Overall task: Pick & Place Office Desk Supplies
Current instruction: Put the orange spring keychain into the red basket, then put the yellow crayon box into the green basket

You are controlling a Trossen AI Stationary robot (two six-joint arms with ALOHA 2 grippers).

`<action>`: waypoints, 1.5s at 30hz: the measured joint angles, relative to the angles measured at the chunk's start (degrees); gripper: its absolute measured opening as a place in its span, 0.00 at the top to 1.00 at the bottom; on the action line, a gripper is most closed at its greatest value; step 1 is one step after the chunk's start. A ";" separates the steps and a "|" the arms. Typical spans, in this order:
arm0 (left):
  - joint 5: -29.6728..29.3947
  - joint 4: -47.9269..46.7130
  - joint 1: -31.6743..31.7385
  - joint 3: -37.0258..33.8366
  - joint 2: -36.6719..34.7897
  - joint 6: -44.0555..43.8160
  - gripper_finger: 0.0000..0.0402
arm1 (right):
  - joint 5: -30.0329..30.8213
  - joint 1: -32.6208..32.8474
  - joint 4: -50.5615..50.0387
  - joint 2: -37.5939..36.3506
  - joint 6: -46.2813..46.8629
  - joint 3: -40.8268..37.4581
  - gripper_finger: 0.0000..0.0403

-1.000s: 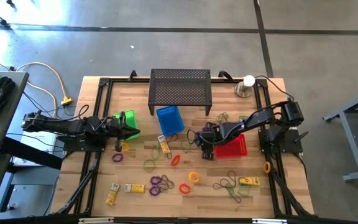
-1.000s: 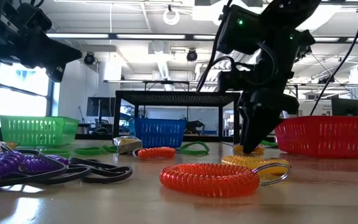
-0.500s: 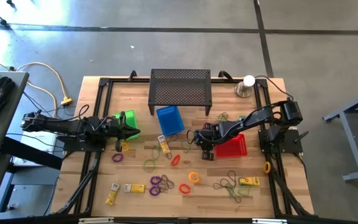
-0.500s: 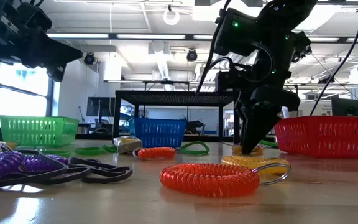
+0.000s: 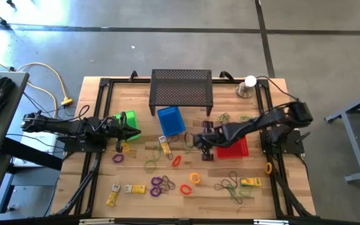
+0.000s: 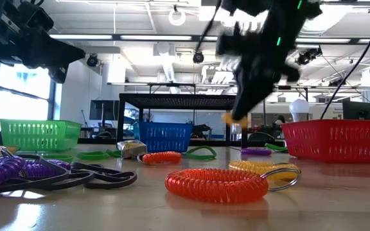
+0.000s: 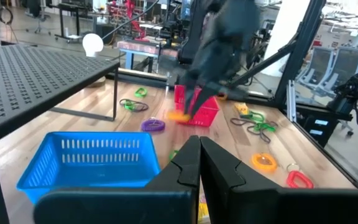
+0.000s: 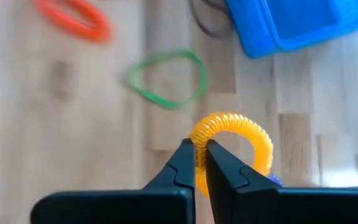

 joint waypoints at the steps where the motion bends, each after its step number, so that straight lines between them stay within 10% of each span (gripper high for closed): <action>1: 0.19 -0.09 0.00 0.00 0.02 -0.34 1.00 | 0.76 1.31 -1.51 -0.98 0.10 0.82 0.98; 16: 0.52 -0.87 -0.02 0.00 3.91 -4.22 1.00 | 1.71 13.76 -35.06 -17.22 34.96 3.06 0.98; 36: 0.30 0.47 -0.02 0.00 5.88 -5.12 1.00 | -3.90 7.30 -17.65 -17.49 33.94 -18.34 0.97; 45: 0.30 0.47 -0.02 0.00 5.88 -5.12 1.00 | -2.39 6.03 -14.04 -17.51 34.60 -18.52 0.70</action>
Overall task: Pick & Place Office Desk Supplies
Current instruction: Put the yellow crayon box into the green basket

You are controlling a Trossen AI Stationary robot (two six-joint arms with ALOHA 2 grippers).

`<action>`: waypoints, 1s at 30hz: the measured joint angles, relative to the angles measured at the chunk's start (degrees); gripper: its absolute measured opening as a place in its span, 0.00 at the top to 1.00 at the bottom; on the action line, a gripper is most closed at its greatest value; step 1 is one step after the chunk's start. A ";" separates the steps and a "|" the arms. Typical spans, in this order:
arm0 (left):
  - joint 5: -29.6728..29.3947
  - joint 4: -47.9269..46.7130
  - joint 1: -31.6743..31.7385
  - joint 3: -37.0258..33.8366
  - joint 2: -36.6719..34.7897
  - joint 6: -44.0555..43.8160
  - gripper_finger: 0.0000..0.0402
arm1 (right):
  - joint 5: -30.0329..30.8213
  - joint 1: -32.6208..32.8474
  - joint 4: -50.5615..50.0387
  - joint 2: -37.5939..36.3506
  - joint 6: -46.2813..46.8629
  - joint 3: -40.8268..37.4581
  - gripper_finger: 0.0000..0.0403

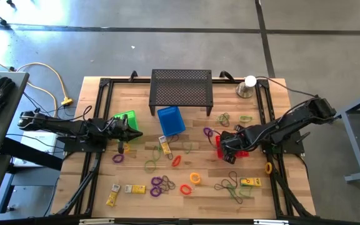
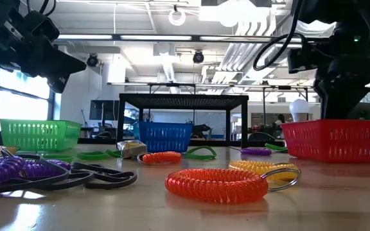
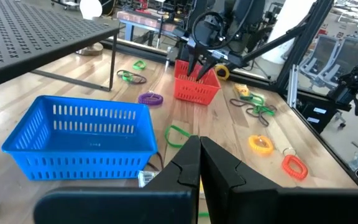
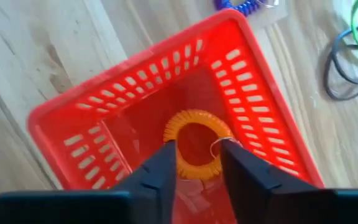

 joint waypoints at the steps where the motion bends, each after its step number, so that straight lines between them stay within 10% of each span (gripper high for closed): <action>1: 0.00 0.00 0.00 0.00 0.00 0.00 1.00 | -0.02 0.00 0.19 0.00 -0.47 0.00 0.67; 10: 0.02 0.00 0.00 0.00 0.00 0.02 1.00 | -2.78 0.04 -0.81 -0.02 -5.03 6.19 0.54; 17: 0.04 -0.07 -0.02 0.00 0.00 0.04 1.00 | -20.38 0.47 -0.46 -0.48 -4.00 13.59 0.54; 21: 0.04 -0.35 -0.02 0.00 -0.02 -0.10 1.00 | -30.22 2.83 1.77 -0.47 1.11 14.32 0.54; 30: 0.26 -1.11 -0.02 0.00 0.00 -1.24 1.00 | -27.86 15.02 -6.74 -0.02 26.18 14.32 0.54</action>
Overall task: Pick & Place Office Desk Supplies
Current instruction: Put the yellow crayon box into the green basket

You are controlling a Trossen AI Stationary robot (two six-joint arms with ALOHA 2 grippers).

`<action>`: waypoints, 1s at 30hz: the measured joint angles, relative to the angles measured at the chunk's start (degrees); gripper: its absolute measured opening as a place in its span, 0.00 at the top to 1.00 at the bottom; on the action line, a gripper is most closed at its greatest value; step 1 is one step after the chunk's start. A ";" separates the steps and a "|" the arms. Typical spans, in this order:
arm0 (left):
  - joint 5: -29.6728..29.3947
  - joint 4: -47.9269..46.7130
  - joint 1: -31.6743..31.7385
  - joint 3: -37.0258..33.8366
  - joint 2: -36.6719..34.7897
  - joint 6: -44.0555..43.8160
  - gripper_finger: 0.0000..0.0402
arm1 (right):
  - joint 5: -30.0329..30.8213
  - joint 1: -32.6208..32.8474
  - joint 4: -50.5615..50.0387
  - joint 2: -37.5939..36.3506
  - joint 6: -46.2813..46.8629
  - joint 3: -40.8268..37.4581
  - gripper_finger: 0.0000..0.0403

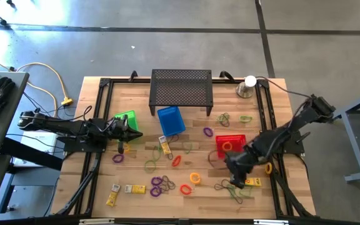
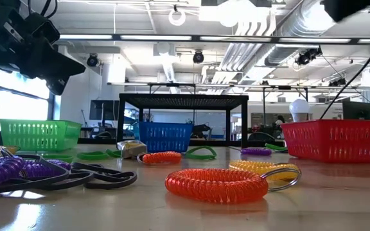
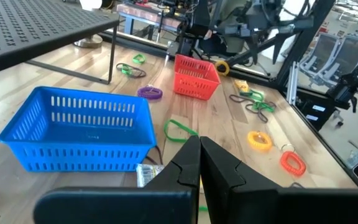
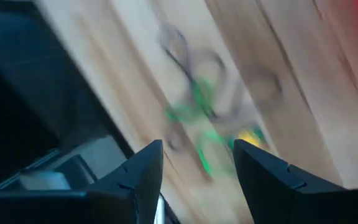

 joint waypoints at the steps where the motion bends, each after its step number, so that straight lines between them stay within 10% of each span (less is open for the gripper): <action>1: 0.00 0.02 0.00 0.00 -0.01 0.05 1.00 | 0.68 1.59 -2.18 0.00 2.83 0.00 0.54; 18: -0.07 -0.01 0.00 0.00 0.00 -0.49 1.00 | 11.79 25.74 -9.05 3.64 9.62 -1.58 0.54; 30: -0.31 0.02 -0.02 0.00 0.00 -0.30 1.00 | 10.23 26.38 -10.29 15.59 -4.16 -2.27 0.54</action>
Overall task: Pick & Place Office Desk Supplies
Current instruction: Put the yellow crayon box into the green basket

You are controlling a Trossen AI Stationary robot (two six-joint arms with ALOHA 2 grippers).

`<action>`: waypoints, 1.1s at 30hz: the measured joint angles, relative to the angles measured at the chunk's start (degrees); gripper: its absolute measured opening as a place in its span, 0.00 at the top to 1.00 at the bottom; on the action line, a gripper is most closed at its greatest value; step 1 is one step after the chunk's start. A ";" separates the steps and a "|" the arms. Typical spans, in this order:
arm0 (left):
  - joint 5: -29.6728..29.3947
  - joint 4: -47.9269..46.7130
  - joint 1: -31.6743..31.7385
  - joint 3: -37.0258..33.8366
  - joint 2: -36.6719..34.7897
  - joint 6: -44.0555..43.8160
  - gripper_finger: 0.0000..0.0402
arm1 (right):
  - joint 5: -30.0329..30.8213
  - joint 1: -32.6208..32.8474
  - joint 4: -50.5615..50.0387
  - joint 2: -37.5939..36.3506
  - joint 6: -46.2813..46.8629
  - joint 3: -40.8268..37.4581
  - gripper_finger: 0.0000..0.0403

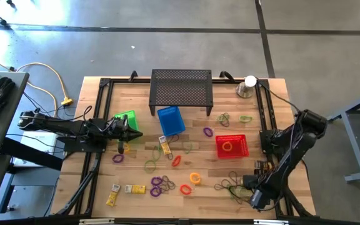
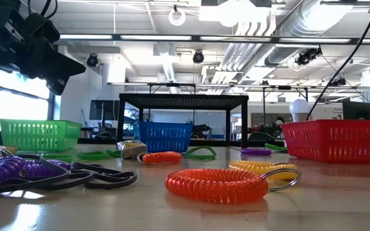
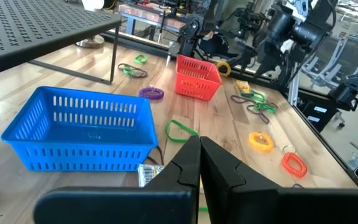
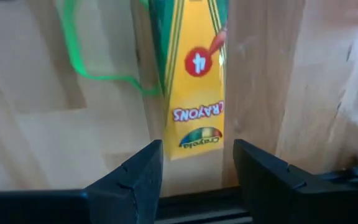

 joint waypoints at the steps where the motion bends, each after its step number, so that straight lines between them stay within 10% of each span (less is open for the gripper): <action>1: 0.00 0.00 0.00 0.00 0.00 -0.01 1.00 | -1.40 -0.17 -0.11 0.81 -1.02 0.00 0.54; 33: 0.09 -0.02 0.00 0.00 0.00 -0.16 1.00 | -1.73 -4.29 -1.20 4.96 -2.87 0.02 0.54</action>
